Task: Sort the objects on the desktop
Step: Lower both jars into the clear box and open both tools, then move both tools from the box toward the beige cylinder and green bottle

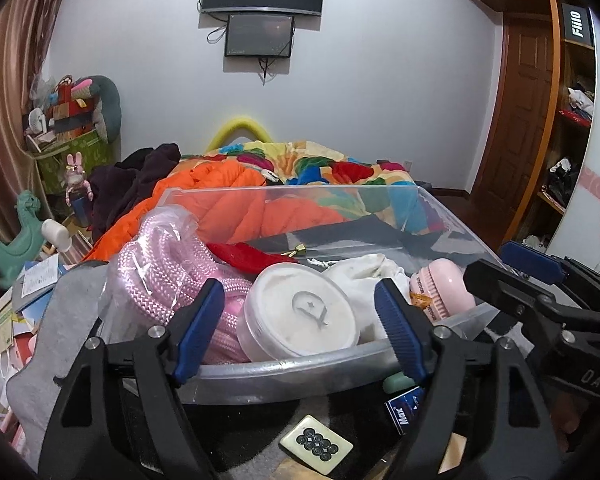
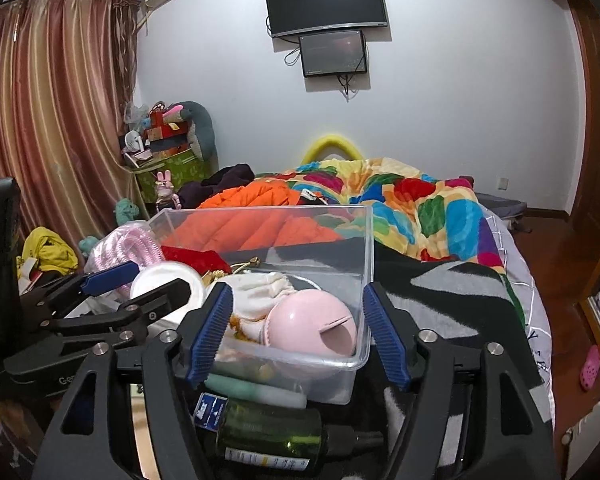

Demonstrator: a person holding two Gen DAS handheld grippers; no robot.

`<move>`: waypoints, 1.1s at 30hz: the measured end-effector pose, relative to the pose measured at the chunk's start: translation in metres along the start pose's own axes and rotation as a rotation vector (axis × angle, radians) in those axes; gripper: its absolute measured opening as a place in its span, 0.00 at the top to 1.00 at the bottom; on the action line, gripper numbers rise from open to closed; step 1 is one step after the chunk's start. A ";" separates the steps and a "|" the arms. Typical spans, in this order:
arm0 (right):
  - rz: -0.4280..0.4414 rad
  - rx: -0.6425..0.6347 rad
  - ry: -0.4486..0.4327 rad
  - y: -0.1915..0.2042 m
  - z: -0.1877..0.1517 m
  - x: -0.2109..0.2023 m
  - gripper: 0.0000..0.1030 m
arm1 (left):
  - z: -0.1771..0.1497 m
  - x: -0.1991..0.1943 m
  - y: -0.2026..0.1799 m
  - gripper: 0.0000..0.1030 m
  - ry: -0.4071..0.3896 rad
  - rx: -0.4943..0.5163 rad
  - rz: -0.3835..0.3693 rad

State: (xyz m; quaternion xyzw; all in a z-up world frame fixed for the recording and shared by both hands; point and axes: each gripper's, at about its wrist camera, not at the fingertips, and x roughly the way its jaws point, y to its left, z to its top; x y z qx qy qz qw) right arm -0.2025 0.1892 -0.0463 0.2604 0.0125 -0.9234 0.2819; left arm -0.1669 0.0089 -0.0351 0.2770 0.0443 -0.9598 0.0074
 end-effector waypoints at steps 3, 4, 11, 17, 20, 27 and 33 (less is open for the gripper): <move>0.003 0.010 0.011 -0.001 -0.004 -0.002 0.28 | -0.001 -0.004 0.000 0.17 -0.012 -0.005 0.004; -0.001 0.013 0.016 -0.002 -0.005 -0.003 0.28 | -0.002 -0.006 -0.001 0.16 -0.017 -0.005 0.008; -0.020 0.035 0.028 -0.005 -0.014 -0.014 0.18 | -0.004 -0.016 0.002 0.14 -0.032 0.006 0.021; -0.038 0.038 0.028 -0.004 -0.015 -0.027 0.17 | -0.009 -0.035 0.005 0.10 -0.041 -0.001 0.034; -0.047 0.033 0.023 -0.001 -0.015 -0.034 0.17 | -0.011 -0.045 0.010 0.10 -0.043 -0.012 0.041; -0.071 0.023 0.011 0.002 -0.019 -0.052 0.17 | -0.018 -0.062 0.032 0.08 -0.023 -0.081 0.031; -0.092 0.039 0.011 -0.003 -0.026 -0.059 0.10 | -0.030 -0.073 0.045 0.08 -0.002 -0.136 0.056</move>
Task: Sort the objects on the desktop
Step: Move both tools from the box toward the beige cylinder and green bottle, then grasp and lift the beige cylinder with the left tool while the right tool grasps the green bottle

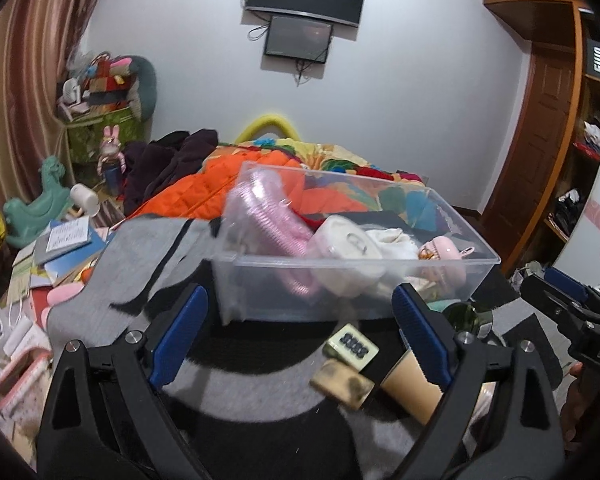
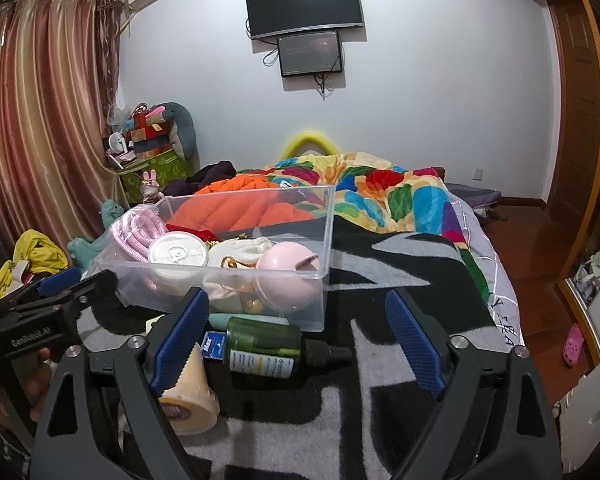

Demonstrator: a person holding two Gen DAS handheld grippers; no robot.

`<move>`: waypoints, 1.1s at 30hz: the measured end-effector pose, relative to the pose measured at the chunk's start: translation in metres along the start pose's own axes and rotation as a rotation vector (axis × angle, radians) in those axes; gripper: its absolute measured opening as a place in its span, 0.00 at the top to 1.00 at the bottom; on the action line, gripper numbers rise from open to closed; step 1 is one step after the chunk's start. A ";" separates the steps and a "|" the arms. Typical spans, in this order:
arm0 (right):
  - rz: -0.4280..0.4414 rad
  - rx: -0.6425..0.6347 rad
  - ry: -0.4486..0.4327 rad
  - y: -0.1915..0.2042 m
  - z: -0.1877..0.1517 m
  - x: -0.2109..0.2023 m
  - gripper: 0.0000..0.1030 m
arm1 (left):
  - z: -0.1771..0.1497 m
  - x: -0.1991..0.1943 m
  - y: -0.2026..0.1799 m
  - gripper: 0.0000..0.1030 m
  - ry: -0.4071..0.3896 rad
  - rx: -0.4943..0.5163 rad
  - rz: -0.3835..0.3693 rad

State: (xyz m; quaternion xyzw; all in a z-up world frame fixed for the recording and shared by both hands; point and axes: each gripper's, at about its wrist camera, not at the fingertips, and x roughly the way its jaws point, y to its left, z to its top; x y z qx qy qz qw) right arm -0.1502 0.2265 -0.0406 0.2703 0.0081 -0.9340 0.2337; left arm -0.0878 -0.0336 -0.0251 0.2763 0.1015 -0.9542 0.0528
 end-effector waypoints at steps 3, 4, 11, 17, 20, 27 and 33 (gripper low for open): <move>-0.008 0.030 0.012 -0.005 -0.006 0.004 0.04 | -0.008 -0.008 0.001 0.08 -0.009 -0.001 0.043; -0.007 0.037 0.021 -0.006 -0.007 0.006 0.04 | -0.011 -0.010 0.002 0.08 -0.012 0.001 0.055; 0.037 0.078 0.092 -0.009 -0.020 0.027 0.04 | -0.023 -0.017 0.000 0.06 0.025 -0.002 0.012; 0.099 0.105 0.147 -0.001 -0.031 0.046 0.05 | -0.027 -0.019 -0.010 0.06 0.030 0.031 0.003; 0.119 0.114 0.168 -0.003 -0.035 0.052 0.05 | -0.027 -0.023 -0.014 0.06 0.025 0.039 -0.024; 0.153 0.184 0.191 -0.017 -0.040 0.058 0.24 | -0.029 -0.031 -0.031 0.06 0.015 0.088 -0.101; 0.146 0.166 0.176 -0.016 -0.041 0.053 0.32 | -0.035 -0.028 -0.052 0.05 0.028 0.142 -0.160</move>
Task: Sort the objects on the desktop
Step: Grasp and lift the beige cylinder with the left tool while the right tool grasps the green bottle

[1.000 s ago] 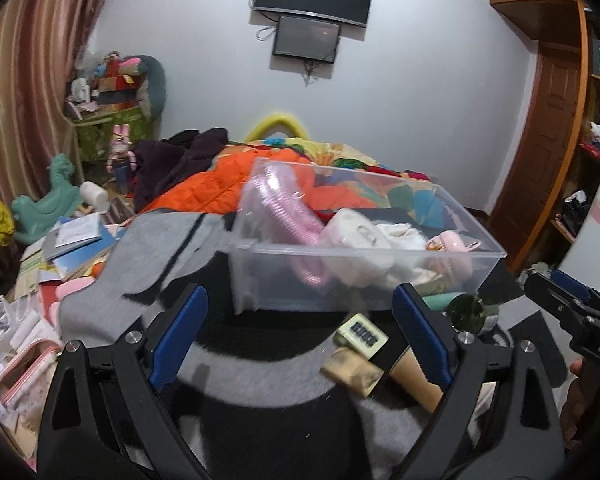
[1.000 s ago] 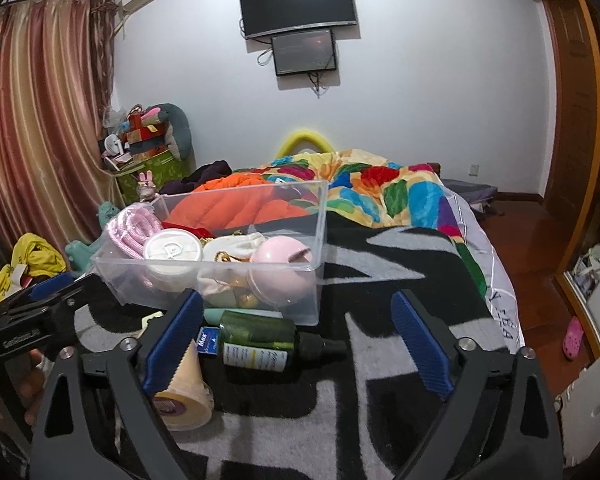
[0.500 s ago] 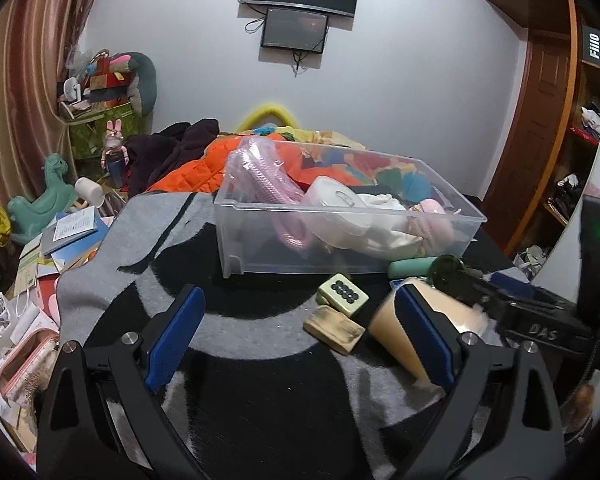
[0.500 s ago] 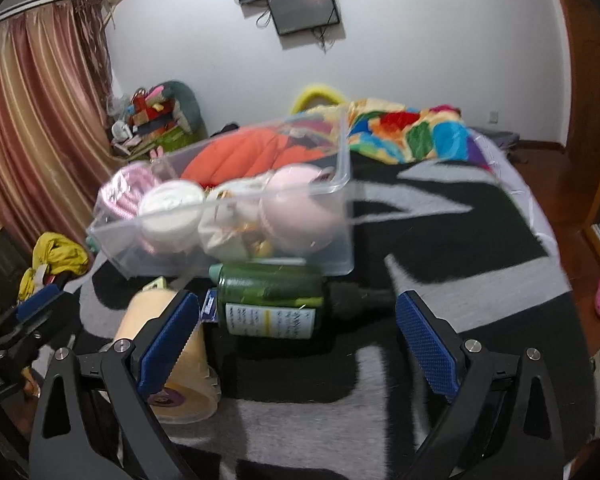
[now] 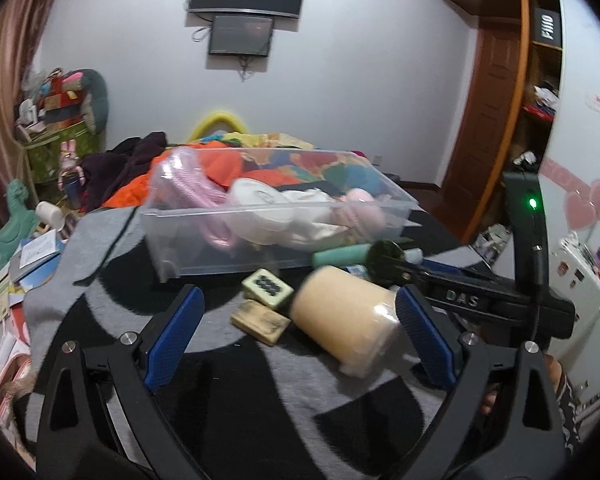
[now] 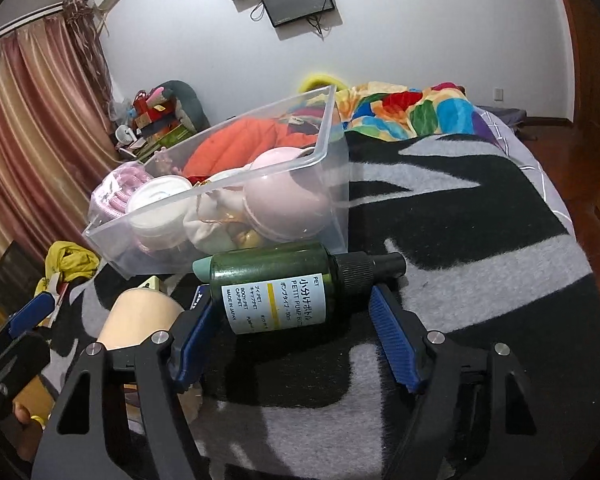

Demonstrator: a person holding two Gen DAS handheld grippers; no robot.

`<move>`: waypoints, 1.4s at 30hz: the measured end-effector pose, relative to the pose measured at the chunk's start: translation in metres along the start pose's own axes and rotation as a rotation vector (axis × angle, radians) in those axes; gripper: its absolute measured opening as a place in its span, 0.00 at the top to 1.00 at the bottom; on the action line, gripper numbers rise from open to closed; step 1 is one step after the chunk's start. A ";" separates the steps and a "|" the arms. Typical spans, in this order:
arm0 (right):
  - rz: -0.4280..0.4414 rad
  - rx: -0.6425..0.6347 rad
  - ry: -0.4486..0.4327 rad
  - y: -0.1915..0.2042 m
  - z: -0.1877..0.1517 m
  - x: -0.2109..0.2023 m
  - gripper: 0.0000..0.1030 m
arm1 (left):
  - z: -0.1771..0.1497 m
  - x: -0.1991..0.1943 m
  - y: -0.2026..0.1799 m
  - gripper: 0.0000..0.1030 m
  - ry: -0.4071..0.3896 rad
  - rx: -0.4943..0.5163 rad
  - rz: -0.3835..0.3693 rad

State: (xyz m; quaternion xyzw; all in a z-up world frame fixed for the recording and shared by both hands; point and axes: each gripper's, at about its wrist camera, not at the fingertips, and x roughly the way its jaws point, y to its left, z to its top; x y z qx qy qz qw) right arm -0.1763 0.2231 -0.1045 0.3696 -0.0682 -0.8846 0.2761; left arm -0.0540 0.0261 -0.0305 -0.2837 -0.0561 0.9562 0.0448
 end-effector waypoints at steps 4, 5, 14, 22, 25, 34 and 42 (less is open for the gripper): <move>-0.016 -0.009 -0.026 0.000 0.004 -0.008 0.32 | -0.003 0.011 -0.011 0.05 0.028 0.028 -0.021; -0.022 -0.012 -0.035 0.000 0.006 -0.011 0.32 | -0.004 0.015 -0.013 0.05 0.037 0.032 -0.022; -0.048 -0.036 -0.085 -0.002 0.013 -0.027 0.32 | -0.001 0.056 -0.027 0.05 0.105 0.046 -0.037; -0.042 -0.021 -0.087 -0.010 0.013 -0.028 0.32 | -0.009 0.067 -0.033 0.24 0.093 0.066 -0.048; -0.037 -0.017 -0.098 -0.013 0.013 -0.032 0.32 | -0.011 0.062 -0.026 0.29 0.080 0.033 -0.064; -0.024 -0.027 -0.127 -0.007 0.015 -0.042 0.32 | -0.008 0.033 -0.016 0.31 0.008 -0.015 0.005; 0.002 -0.052 -0.157 -0.002 0.018 -0.056 0.32 | 0.009 0.004 0.009 0.31 -0.067 -0.092 0.037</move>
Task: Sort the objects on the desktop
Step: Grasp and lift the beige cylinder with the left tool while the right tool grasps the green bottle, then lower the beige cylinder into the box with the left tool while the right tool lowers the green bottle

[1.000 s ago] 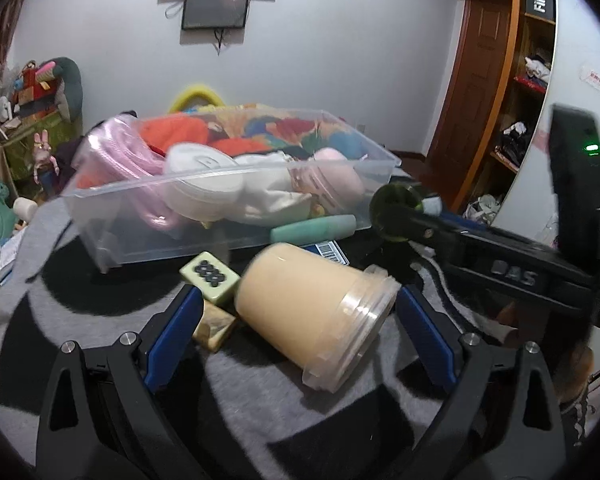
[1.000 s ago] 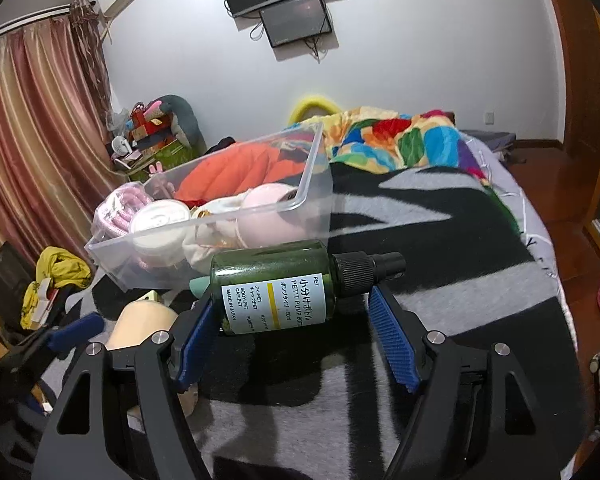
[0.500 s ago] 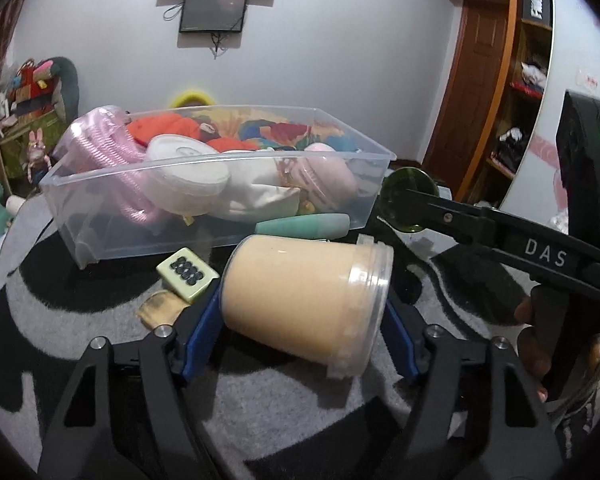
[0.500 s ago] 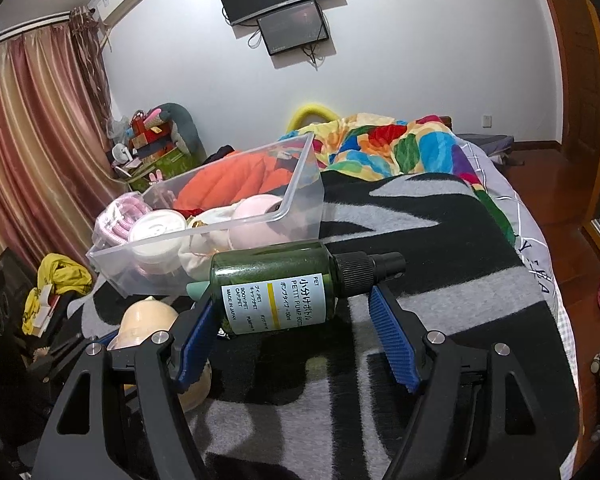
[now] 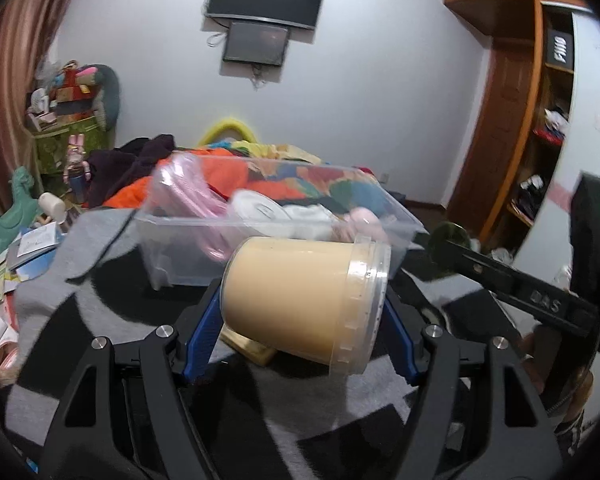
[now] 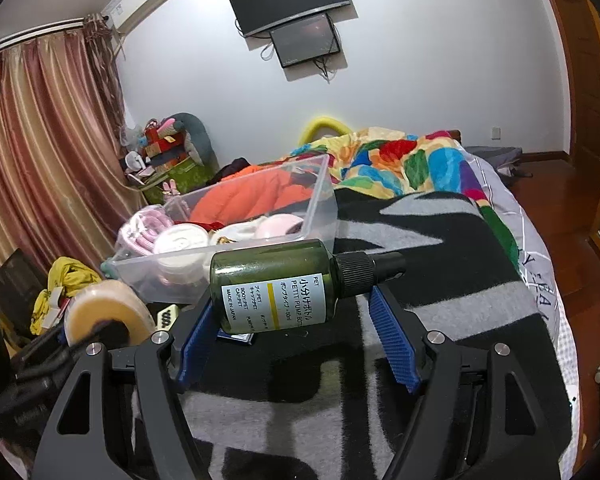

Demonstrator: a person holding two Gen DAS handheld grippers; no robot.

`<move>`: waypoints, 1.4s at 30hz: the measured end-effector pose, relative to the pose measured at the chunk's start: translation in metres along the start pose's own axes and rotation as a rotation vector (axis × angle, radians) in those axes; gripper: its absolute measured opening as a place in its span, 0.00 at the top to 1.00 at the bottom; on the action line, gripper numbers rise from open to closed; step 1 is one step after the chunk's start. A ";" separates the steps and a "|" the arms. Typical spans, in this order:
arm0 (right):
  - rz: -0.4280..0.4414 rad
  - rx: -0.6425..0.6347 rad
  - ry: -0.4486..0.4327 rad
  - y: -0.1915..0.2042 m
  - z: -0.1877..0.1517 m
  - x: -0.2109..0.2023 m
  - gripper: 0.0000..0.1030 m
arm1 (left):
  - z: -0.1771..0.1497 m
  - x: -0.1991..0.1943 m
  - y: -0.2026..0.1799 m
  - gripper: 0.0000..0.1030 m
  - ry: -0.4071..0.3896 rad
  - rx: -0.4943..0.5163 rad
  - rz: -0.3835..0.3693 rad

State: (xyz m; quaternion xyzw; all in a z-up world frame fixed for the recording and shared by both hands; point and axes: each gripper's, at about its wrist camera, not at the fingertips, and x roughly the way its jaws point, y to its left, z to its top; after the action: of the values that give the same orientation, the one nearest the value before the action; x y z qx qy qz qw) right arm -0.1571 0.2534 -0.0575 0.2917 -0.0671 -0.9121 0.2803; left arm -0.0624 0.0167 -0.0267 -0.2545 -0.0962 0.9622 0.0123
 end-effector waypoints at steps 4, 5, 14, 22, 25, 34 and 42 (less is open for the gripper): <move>0.003 -0.020 -0.035 0.005 0.006 -0.012 0.32 | 0.011 -0.008 0.015 0.31 -0.035 -0.028 0.037; 0.002 -0.024 -0.042 0.006 0.008 -0.014 0.32 | 0.015 -0.009 0.019 0.31 -0.044 -0.033 0.045; 0.003 -0.051 -0.036 0.015 0.022 -0.001 0.32 | 0.049 0.001 0.043 0.31 -0.079 -0.057 0.077; -0.009 -0.087 -0.035 0.026 0.047 0.018 0.32 | 0.069 0.018 0.044 0.31 -0.083 -0.034 0.090; -0.013 -0.099 -0.038 0.032 0.054 0.027 0.32 | 0.078 0.031 0.046 0.31 -0.072 -0.037 0.092; -0.001 -0.124 -0.020 0.054 0.069 0.060 0.32 | 0.102 0.061 0.050 0.31 -0.069 -0.031 0.120; -0.070 -0.136 0.036 0.052 0.069 0.100 0.32 | 0.097 0.112 0.058 0.31 0.032 -0.050 0.104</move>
State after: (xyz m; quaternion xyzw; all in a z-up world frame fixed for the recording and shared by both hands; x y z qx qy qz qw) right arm -0.2389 0.1526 -0.0357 0.2904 0.0102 -0.9183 0.2687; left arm -0.2059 -0.0494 -0.0096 -0.2747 -0.1066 0.9547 -0.0426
